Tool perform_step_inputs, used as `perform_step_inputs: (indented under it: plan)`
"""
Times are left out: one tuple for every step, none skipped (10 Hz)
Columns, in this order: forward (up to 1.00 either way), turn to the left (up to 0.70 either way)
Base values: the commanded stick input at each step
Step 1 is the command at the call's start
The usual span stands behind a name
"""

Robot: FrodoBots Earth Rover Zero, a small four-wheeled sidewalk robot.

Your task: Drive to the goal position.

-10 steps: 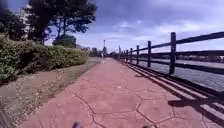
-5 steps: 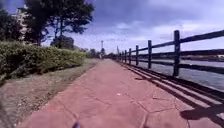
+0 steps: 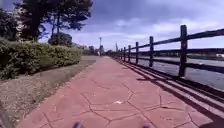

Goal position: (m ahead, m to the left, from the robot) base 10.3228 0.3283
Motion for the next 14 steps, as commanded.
perform_step_inputs:
  plan:
    - [0.70, 0.00]
    - [0.70, 0.00]
    - [0.70, 0.00]
    - [0.70, 0.00]
    - [0.70, 0.00]
    - [0.70, 0.00]
    - [0.70, 0.00]
    - [0.70, 0.00]
    - [0.70, 0.00]
    - [0.70, 0.35]
    - [0.70, 0.35]
    - [0.70, 0.35]
    - [0.70, 0.35]
    - [0.70, 0.35]
